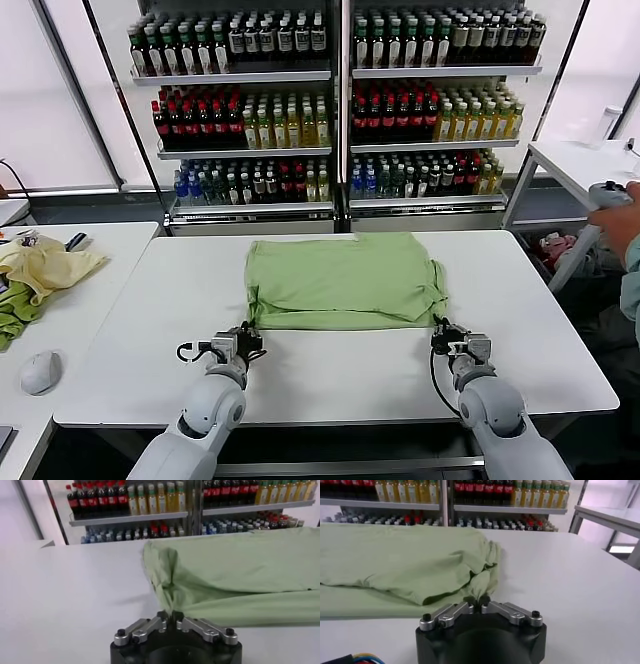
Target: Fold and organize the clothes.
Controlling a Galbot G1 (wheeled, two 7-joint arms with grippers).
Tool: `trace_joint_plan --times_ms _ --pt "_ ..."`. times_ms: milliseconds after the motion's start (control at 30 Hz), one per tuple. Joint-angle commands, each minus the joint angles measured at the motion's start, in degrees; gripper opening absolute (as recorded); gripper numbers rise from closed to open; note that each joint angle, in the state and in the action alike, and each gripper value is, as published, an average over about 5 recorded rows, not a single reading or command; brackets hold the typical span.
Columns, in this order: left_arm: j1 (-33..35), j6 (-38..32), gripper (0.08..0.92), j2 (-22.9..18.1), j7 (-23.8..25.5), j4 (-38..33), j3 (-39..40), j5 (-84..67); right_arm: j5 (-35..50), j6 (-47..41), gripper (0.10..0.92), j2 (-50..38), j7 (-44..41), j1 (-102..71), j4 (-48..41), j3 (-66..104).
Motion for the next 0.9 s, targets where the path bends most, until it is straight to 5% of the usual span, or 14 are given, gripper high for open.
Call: trace_joint_plan --times_ms 33,500,767,900 --pt "9.1 -0.1 0.109 1.4 0.1 -12.5 -1.6 0.0 -0.2 -0.2 0.139 -0.8 0.1 -9.6 12.0 4.0" --pt "28.7 -0.2 0.109 1.5 1.0 -26.9 -6.5 4.2 -8.0 0.8 0.139 0.4 -1.0 -29.3 27.5 10.9" --pt "32.5 1.3 0.11 1.1 2.4 -29.2 -8.5 7.6 -11.3 -0.5 0.151 1.6 -2.0 -32.0 29.5 11.3" --pt "32.7 2.2 0.141 1.3 2.6 -29.7 -9.2 9.3 -11.5 1.0 0.227 1.8 -2.4 -31.7 31.1 11.8"
